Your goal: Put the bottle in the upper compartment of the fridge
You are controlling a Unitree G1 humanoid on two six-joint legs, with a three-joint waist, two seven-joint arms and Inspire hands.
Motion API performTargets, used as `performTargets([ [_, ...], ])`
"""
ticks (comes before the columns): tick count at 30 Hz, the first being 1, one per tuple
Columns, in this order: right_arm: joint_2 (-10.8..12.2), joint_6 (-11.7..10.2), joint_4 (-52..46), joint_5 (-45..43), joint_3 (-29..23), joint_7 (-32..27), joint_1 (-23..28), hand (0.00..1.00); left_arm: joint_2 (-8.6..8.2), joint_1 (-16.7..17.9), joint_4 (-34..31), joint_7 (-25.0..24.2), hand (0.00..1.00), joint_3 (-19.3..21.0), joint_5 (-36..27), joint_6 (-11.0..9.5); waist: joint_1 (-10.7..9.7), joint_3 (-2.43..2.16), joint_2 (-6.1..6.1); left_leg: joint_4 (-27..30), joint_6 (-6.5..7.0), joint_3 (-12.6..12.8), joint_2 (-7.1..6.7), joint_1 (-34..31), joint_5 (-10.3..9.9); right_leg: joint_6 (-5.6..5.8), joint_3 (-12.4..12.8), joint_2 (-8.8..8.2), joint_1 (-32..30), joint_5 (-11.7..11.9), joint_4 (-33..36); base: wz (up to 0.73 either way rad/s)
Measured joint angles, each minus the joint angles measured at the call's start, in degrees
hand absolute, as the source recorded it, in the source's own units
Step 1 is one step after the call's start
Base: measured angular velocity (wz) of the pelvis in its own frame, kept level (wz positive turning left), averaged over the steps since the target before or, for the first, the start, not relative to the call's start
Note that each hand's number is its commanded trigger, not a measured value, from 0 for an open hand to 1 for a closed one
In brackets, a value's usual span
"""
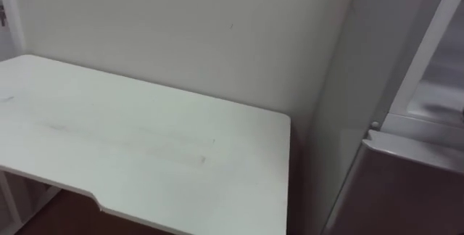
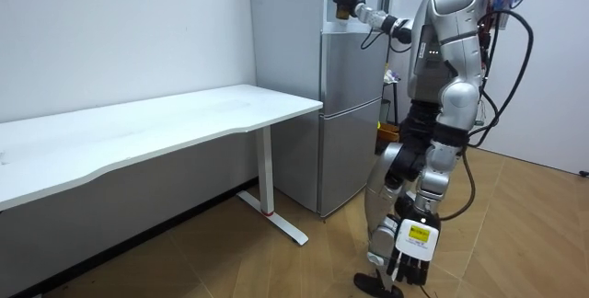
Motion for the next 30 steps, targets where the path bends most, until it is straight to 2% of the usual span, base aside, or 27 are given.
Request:
performTargets([
  [5,-0.2,1.1,0.0,0.0,0.0,-0.2,-2.3,1.0,0.0,0.0,0.0,0.8,0.0,0.2,0.5,0.1,0.0,0.04,-0.26,-0.1,0.0,0.0,0.0,0.2,0.0,0.0,0.0,0.0,0.1,0.0,0.0,0.0],
  [11,-2.2,1.1,0.0,0.0,0.4,-0.4,-3.5,1.0,-0.11,0.0,0.1,0.9,0.0,1.1,0.7,0.1,1.1,0.15,-0.84,-0.4,-0.04,0.0,0.0,1.3,0.0,0.01,0.0,0.01,1.1,0.0,-0.1,0.0],
  [22,-2.6,1.0,1.7,1.3,2.3,2.4,-3.4,1.0,-0.13,0.1,0.1,0.9,0.0,1.1,0.8,0.3,1.9,0.33,-0.59,0.2,-0.28,-0.1,0.01,1.5,-0.2,0.01,-0.4,-0.05,1.8,0.0,-0.1,0.0],
  [26,-2.6,0.4,7.0,1.9,4.2,2.6,-3.4,1.0,-0.01,0.1,0.1,0.9,0.0,1.0,0.6,0.3,3.1,0.45,-0.42,0.2,-0.4,-0.5,-0.04,1.2,-0.1,0.0,-0.4,0.0,1.7,0.0,-0.1,0.03],
  [28,-2.6,0.4,10.8,2.4,5.0,2.6,-3.4,1.0,-0.04,0.0,0.0,0.9,0.0,0.9,0.6,0.5,3.6,0.33,-0.45,1.0,-0.43,-1.0,-0.04,0.0,-0.1,-0.04,-0.6,0.12,0.7,0.0,-0.1,0.11],
  [30,-3.5,-1.0,11.6,3.1,5.3,1.9,-4.1,1.0,0.04,0.0,0.0,0.9,0.0,0.9,0.6,1.0,4.3,0.27,-0.27,1.0,-0.42,-1.1,-0.05,-0.6,0.1,-0.15,-0.4,0.19,0.1,0.1,0.0,0.05],
])
